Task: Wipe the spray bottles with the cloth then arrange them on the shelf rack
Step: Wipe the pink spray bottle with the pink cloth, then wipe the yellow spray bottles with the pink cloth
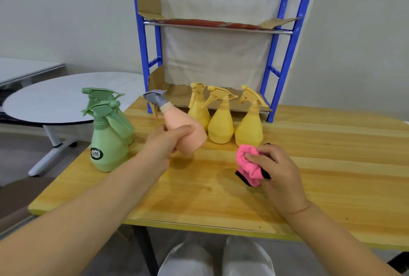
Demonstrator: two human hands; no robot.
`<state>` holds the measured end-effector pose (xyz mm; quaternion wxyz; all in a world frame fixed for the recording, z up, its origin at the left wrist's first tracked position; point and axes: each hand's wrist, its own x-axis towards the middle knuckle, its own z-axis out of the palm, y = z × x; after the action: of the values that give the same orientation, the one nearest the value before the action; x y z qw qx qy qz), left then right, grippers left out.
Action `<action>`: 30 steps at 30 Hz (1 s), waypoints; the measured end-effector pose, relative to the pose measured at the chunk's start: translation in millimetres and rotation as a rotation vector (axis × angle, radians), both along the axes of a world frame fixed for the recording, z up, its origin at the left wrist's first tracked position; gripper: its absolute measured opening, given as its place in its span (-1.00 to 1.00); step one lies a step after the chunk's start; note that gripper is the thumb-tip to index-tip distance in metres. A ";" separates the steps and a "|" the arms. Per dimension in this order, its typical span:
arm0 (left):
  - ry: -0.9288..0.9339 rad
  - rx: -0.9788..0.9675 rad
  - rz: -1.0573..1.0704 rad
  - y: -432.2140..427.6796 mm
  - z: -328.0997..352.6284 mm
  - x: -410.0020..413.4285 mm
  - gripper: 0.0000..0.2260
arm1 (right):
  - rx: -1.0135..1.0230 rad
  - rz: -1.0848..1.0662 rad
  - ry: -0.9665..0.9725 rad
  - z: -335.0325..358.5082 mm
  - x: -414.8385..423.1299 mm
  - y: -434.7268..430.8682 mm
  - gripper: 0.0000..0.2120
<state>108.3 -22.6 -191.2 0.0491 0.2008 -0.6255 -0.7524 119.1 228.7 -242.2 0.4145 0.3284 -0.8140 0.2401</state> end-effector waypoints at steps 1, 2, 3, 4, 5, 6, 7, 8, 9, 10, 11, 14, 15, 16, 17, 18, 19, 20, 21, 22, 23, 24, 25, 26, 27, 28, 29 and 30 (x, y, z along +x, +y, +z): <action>0.009 -0.074 0.023 -4.2 -2.7 -4.6 -0.39 | -0.007 0.004 -0.010 -0.6 -1.2 -0.6 -0.58; 0.019 -0.149 0.058 -7.7 -4.4 -8.7 -0.39 | -0.010 0.009 -0.022 -1.2 -3.0 -0.3 -0.55; 0.034 -0.235 0.096 -11.3 -6.4 -13.9 -0.39 | -0.013 0.012 -0.034 -1.6 -4.5 0.3 -0.52; 0.051 -0.336 0.128 -15.7 -8.7 -20.7 -0.39 | -0.020 0.015 -0.042 -2.5 -6.3 1.5 -0.51; 0.061 -0.443 0.153 -20.5 -10.5 -28.3 -0.40 | -0.025 0.021 -0.050 -3.4 -8.1 3.1 -0.49; 0.054 -0.548 0.176 -25.6 -11.8 -36.5 -0.40 | -0.031 0.031 -0.062 -5.1 -9.8 4.9 -0.47; 0.028 -0.650 0.196 -31.3 -13.4 -45.7 -0.39 | -0.039 0.047 -0.086 -6.5 -10.9 6.6 -0.42; -0.013 -0.736 0.208 -35.9 -14.1 -54.0 -0.39 | -0.051 0.067 -0.117 -7.8 -11.6 7.6 -0.37; -0.052 -0.794 0.215 -39.6 -14.5 -61.3 -0.39 | -0.066 0.084 -0.146 -8.7 -12.3 8.9 -0.34; -0.083 -0.823 0.226 -42.7 -14.9 -68.0 -0.39 | -0.078 0.093 -0.164 -8.8 -13.0 10.0 -0.34; -0.102 -0.835 0.242 -45.7 -15.4 -73.8 -0.40 | -0.083 0.090 -0.169 -8.5 -13.5 10.9 -0.36; -0.139 -0.840 0.283 -52.7 -19.4 -85.0 -0.43 | -0.053 0.054 -0.131 -6.6 -15.7 13.0 -0.41; -0.150 -0.844 0.290 -54.1 -21.2 -87.1 -0.44 | -0.047 0.052 -0.122 -6.4 -17.0 13.6 -0.41; -0.161 -0.846 0.297 -54.7 -23.0 -88.9 -0.44 | -0.046 0.054 -0.120 -6.8 -18.1 14.5 -0.41; -0.167 -0.848 0.308 -54.7 -24.7 -90.8 -0.44 | -0.045 0.059 -0.121 -7.0 -19.5 15.1 -0.40; -0.174 -0.849 0.320 -53.8 -25.3 -92.1 -0.45 | -0.043 0.064 -0.119 -7.3 -21.0 15.6 -0.39; -0.181 -0.850 0.329 -53.3 -25.9 -93.7 -0.45 | -0.041 0.068 -0.117 -7.6 -22.7 15.6 -0.38; -0.191 -0.847 0.330 -53.0 -25.9 -95.2 -0.45 | -0.039 0.072 -0.113 -7.8 -24.1 15.0 -0.39; -0.203 -0.837 0.327 -52.3 -25.6 -96.2 -0.44 | -0.040 0.078 -0.109 -7.6 -25.2 13.9 -0.40; -0.213 -0.820 0.331 -50.8 -25.2 -97.0 -0.42 | -0.045 0.085 -0.108 -7.3 -26.1 12.5 -0.41; -0.212 -0.801 0.354 -47.8 -24.3 -96.4 -0.39 | -0.048 0.090 -0.112 -6.8 -26.6 11.7 -0.43; -0.199 -0.781 0.398 -42.3 -22.4 -94.0 -0.35 | -0.046 0.088 -0.116 -6.3 -26.9 10.6 -0.43; -0.171 -0.763 0.453 -34.6 -20.7 -90.8 -0.32 | -0.039 0.082 -0.121 -6.1 -27.0 9.5 -0.44; -0.124 -0.748 0.501 -24.3 -18.0 -86.2 -0.31 | -0.032 0.076 -0.124 -6.4 -26.7 8.8 -0.44; -0.057 -0.745 0.525 -12.9 -14.3 -81.0 -0.33 | -0.024 0.073 -0.124 -6.9 -26.8 8.0 -0.44; 0.029 -0.764 0.515 -2.1 -11.1 -77.7 -0.36 | -0.016 0.073 -0.122 -7.2 -27.1 7.5 -0.45; 0.118 -0.785 0.475 6.7 -7.5 -75.5 -0.42 | -0.006 0.071 -0.120 -7.0 -27.5 6.7 -0.45; 0.193 -0.781 0.414 12.2 -2.8 -75.4 -0.47 | 0.001 0.066 -0.119 -6.9 -27.8 5.8 -0.46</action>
<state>33.0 -10.4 -194.0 0.3289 0.2169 -0.8017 -0.4494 91.3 234.5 -249.1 0.3573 0.3404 -0.8260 0.2723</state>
